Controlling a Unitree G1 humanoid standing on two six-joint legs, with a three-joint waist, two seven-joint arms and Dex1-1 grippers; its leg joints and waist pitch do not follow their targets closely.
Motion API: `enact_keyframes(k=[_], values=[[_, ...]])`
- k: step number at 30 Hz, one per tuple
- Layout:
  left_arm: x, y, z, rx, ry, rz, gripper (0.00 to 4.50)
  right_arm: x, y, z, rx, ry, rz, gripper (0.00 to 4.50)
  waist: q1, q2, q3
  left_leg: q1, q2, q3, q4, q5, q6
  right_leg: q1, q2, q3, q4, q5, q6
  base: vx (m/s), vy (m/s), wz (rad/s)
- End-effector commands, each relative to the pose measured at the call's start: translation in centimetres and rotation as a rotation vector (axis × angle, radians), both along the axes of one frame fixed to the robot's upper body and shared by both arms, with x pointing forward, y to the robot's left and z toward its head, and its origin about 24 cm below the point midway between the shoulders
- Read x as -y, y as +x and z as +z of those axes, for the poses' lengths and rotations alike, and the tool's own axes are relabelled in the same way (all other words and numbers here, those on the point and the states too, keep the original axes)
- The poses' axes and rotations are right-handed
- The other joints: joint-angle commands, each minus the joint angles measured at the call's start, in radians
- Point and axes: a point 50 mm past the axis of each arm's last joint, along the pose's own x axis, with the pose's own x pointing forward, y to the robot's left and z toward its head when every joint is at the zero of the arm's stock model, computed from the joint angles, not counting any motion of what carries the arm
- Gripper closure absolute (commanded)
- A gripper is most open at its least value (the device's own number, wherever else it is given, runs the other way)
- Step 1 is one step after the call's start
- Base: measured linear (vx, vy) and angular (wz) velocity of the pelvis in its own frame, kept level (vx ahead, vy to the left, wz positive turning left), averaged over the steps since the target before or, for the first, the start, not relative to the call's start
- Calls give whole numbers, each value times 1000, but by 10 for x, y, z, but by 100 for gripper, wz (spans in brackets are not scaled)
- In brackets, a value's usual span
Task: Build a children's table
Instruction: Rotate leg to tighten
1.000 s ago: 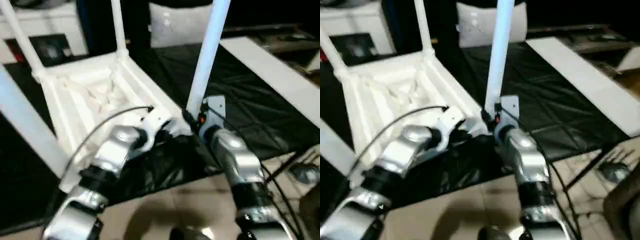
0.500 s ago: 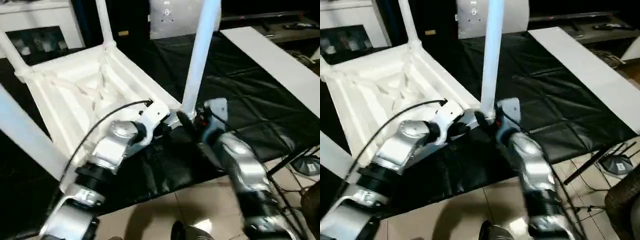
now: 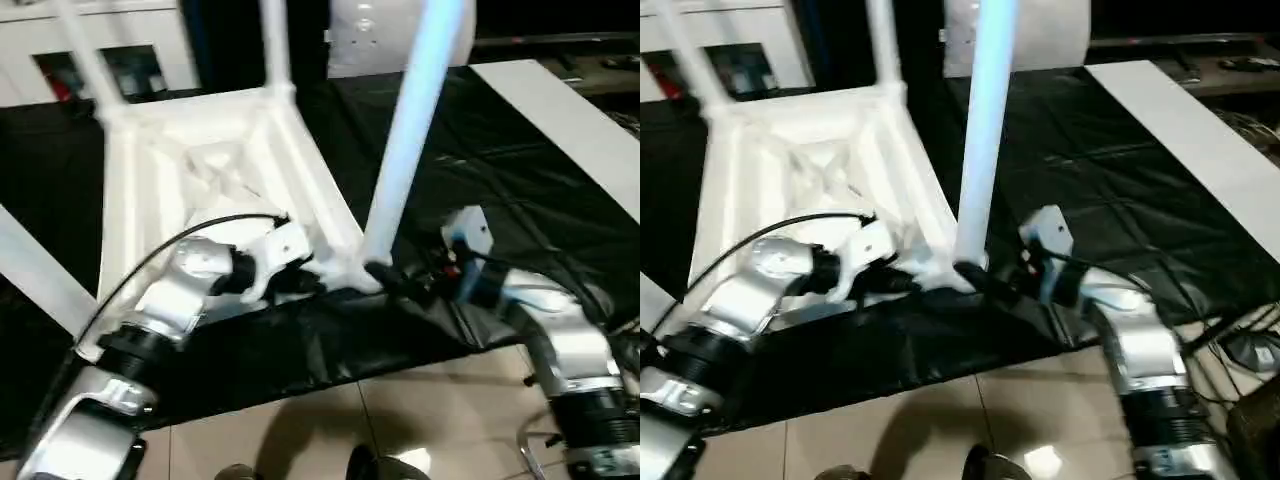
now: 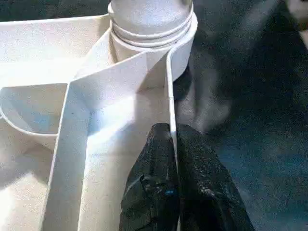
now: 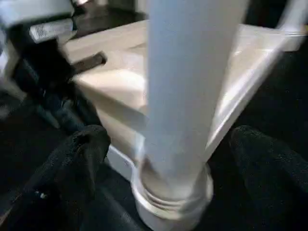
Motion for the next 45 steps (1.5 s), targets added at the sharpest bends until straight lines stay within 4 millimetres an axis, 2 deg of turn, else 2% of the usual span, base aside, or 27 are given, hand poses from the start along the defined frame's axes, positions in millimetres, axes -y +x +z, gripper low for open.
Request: enact_keyframes(k=[1, 3, 4, 5, 7, 9, 11, 15, 17, 26, 27, 30, 36, 38, 39, 41, 43, 45], values=[[9, -8, -2, -12, 13, -140, 450, -2, -4, 1, -14, 6, 89, 3, -4, -9, -93, -10, 35, 9, -60, 68, 169, 96, -75, 77, -58, -353, -32, 0, 0, 0], [8, -10, -1, -19, 21, -187, 450, -1, -7, 1, -30, -7, 146, 3, 3, -8, -93, -9, 35, 9, -60, 74, 180, 97, -74, 77, -57, -349, -34, 0, 0, 0], [6, -12, -1, -28, 29, -222, 450, 0, -9, 0, -49, -22, 194, 20, 4, -8, -94, -9, 37, 9, -60, 78, 178, 96, -75, 77, -56, -346, -37, 0, 0, 0], [4, -14, 0, -35, 37, -259, 450, 1, -10, -1, -78, -36, 242, 31, 8, -12, -93, -9, 35, 9, -60, 77, 180, 98, -74, 76, -56, -351, -36, 0, 0, 0], [3, -15, 0, -44, 48, -305, 450, 3, -11, -3, -122, -50, 300, 31, 10, -13, -95, -10, 34, 10, -60, 75, 179, 98, -74, 75, -56, -359, -36, 0, 0, 0], [2, -17, -1, -58, 52, -338, 450, 3, -12, -5, -152, -64, 346, 62, 13, -14, -93, -11, 33, 12, -60, 65, 170, 99, -75, 74, -61, -380, -27, 0, 0, 0], [2, -19, -2, -75, 57, -370, 450, 2, -12, -6, -171, -78, 388, 75, 16, -14, -94, -10, 34, 13, -60, 66, 162, 98, -74, 75, -61, -387, -21, 0, 0, 0], [2, -22, -3, -106, 67, -426, 450, 0, -10, -5, -183, -90, 442, 114, 27, -15, -96, -7, 40, 13, -60, 87, 163, 95, -74, 76, -55, -367, -31, 0, 0, 0], [2, -23, -4, -123, 71, -451, 450, -1, -9, -4, -195, -84, 468, 129, 30, -15, -96, -9, 39, 13, -59, 92, 161, 97, -75, 76, -54, -361, -31, 0, 0, 0], [-1, -22, -5, -133, 100, -484, 450, -4, -16, -3, -262, -86, 603, 207, 31, -16, -97, -12, 36, 14, -59, 76, 146, 99, -72, 72, -59, -382, -8, 0, 0, 0], [-1, -22, -5, -133, 100, -484, 450, -4, -16, -3, -262, -86, 603, 223, 31, -16, -96, -12, 34, 15, -59, 73, 146, 99, -70, 71, -61, -386, -5, 0, 0, 0], [-1, -21, -4, -134, 101, -486, 450, -5, -16, -4, -264, -81, 614, 236, 30, -17, -97, -12, 35, 14, -59, 67, 138, 100, -71, 70, -62, -394, 2, 0, 0, 0], [-2, -19, -4, -138, 56, -426, 450, -10, -21, -4, -294, -25, 637, 243, 30, -19, -97, -12, 34, 15, -59, 66, 134, 100, -69, 69, -63, -396, 8, 0, 0, 0], [-2, -17, -3, -138, 30, -361, 450, -14, -23, -5, -296, 11, 598, 243, 30, -17, -97, -11, 36, 14, -60, 69, 131, 99, -69, 69, -63, -396, 10, 0, 0, 0], [-2, -16, -3, -137, 21, -336, 450, -16, -23, -6, -293, 22, 571, 243, 31, -12, -98, -11, 37, 14, -60, 71, 129, 100, -70, 69, -63, -393, 9, 0, 0, 0], [-2, -14, -3, -140, 7, -265, 450, -22, -20, -8, -289, 44, 497, 243, 28, -16, -97, -13, 34, 14, -61, 61, 117, 102, -70, 67, -66, -409, 17, 0, 0, 0], [0, -13, -1, -137, -21, -215, 450, -27, -17, -10, -273, 51, 430, 243, 23, -15, -92, -10, 28, 17, -63, 30, 98, 100, -68, 61, -79, -459, 37, 0, 0, 0], [2, -12, 0, -134, -33, -179, 450, -31, -16, -10, -250, 58, 397, 243, 12, -16, -90, -11, 18, 19, -62, -23, 83, 103, -64, 51, -94, -521, 80, 0, 0, 0]])
